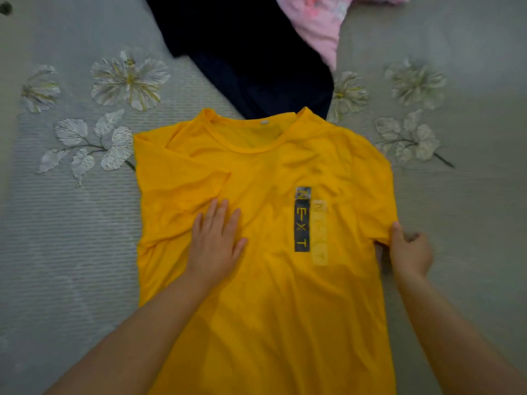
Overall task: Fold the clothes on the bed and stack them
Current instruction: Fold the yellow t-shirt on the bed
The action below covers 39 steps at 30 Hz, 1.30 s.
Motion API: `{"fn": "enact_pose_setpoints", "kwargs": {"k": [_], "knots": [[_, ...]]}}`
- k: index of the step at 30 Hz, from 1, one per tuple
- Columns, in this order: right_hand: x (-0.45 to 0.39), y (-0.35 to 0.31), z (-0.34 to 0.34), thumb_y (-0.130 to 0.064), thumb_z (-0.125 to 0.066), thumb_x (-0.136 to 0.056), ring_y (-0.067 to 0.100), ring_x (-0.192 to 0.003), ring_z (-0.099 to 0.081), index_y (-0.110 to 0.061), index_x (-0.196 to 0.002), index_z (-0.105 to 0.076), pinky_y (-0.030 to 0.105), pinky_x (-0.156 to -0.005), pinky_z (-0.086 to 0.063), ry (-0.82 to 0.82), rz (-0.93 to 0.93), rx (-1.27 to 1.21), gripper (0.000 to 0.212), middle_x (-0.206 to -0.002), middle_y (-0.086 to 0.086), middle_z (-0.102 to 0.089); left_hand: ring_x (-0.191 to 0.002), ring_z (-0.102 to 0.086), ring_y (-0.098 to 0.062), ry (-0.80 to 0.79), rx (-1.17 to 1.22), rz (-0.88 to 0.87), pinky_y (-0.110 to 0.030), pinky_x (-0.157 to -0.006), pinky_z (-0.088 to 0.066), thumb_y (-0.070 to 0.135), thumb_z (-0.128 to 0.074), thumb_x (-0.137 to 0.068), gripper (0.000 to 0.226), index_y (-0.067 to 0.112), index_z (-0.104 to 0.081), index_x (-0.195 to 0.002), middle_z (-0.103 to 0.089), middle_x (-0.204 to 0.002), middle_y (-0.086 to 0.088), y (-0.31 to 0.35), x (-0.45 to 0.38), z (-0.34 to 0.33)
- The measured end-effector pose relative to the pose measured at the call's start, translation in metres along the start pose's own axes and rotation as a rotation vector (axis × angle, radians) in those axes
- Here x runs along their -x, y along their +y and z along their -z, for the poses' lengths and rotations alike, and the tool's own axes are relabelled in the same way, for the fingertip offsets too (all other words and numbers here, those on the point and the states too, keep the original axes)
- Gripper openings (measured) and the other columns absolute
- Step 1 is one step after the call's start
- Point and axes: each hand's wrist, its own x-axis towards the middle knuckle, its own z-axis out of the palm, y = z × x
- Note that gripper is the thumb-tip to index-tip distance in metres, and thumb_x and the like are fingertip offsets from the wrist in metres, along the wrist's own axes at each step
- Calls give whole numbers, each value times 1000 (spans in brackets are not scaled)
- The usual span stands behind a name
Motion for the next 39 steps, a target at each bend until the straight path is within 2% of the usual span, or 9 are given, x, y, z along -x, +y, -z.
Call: {"fn": "enact_pose_setpoints", "kwargs": {"k": [7, 10, 13, 19, 24, 29, 33, 37, 39], "knots": [[-32, -40, -21, -20, -67, -82, 36, -97, -58, 10, -87, -60, 49, -87, -46, -262, -74, -154, 32, -93, 26, -61, -125, -38, -48, 36, 26, 189, -63, -99, -24, 52, -27, -83, 71, 1, -56, -123, -45, -133, -29, 20, -11, -28], [-39, -46, -10, -14, -62, -85, 35, -98, -57, 2, -97, -59, 47, -88, -45, -237, -144, -472, 20, -107, 25, -60, -131, -32, -43, 34, 49, 208, -58, -105, -19, 52, -24, -81, 73, 3, -53, -126, -40, -138, -25, 20, -12, -27], [-49, -46, 0, -19, -59, -87, 21, -81, -52, -18, -74, -47, 39, -78, -44, -167, -77, -631, 18, -81, 6, -55, -132, -30, -43, 41, 57, 234, -57, -106, -15, 50, -25, -78, 73, 3, -52, -127, -38, -139, -25, 21, -12, -27], [-64, -45, 0, -12, -53, -90, 17, -95, -48, -11, -115, -50, 27, -83, -39, 59, -82, -590, 25, -103, 5, -52, -133, -29, -41, 64, 35, 242, -47, -107, -9, 50, -25, -78, 72, 6, -51, -129, -37, -141, -23, 18, -13, -30], [-17, -70, 10, -11, -46, -94, 9, -111, -43, -1, -131, -44, 5, -90, -31, 135, 392, -441, 39, -127, 13, -52, -131, -32, -43, 80, 47, 234, -55, -105, -16, 48, -28, -78, 70, 4, -53, -126, -39, -139, -25, 19, -14, -30], [61, -42, -8, -17, -58, -82, 26, -105, -59, 1, -115, -60, 41, -86, -44, -286, 1288, 50, 38, -117, 19, -62, -133, -29, -41, 97, 45, 224, -51, -107, -12, 49, -24, -78, 72, 5, -51, -129, -36, -141, -23, 17, -13, -31], [45, -19, -5, -26, -47, -90, 20, -100, -54, 8, -103, -64, 39, -82, -50, -176, 1194, -13, 41, -102, 21, -66, -125, -38, -46, 135, 42, 197, -61, -100, -24, 45, -31, -78, 67, 2, -57, -121, -44, -134, -28, 17, -14, -32], [22, -7, -17, -40, -40, -93, 38, -133, -20, 4, -131, -43, 53, -105, -17, -204, 1080, 319, 58, -140, 24, -35, -125, -38, -46, 145, 20, 182, -62, -100, -24, 45, -32, -78, 66, 2, -57, -121, -44, -134, -27, 15, -14, -35], [24, 5, -29, -64, -4, -86, 26, -135, 12, -14, -142, -15, 41, -110, 10, -346, 1122, 551, 76, -149, 6, 0, -129, -34, -44, 139, 30, 189, -60, -103, -19, 46, -30, -78, 68, 3, -55, -124, -41, -138, -26, 14, -13, -37]]}}
